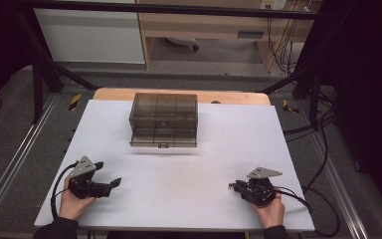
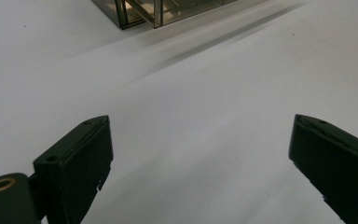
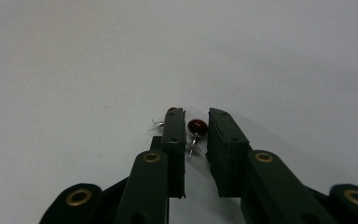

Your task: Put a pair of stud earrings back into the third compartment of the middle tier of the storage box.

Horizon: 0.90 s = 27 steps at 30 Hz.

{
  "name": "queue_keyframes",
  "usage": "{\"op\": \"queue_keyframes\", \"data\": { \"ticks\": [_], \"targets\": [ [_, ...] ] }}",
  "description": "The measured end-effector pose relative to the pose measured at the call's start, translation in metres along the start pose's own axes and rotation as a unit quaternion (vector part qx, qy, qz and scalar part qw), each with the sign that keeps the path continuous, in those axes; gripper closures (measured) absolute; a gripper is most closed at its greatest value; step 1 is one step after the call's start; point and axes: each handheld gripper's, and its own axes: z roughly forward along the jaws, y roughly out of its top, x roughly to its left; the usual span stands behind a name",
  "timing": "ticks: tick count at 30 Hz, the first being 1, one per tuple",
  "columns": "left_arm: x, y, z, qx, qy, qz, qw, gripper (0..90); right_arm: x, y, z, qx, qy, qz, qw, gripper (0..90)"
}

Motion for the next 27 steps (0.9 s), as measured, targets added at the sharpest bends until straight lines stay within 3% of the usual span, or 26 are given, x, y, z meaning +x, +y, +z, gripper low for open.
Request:
{"op": "queue_keyframes", "data": {
  "ticks": [16,27],
  "targets": [
    [0.0,0.0,0.0,-0.001,0.001,0.001,1.0,6.0,0.0,0.001,-0.002,0.002,0.007,0.006,1.0,82.4],
    [0.0,0.0,0.0,0.0,0.0,0.001,1.0,6.0,-0.004,0.006,-0.011,-0.017,0.013,0.011,0.9997,83.0]
  ]
}}
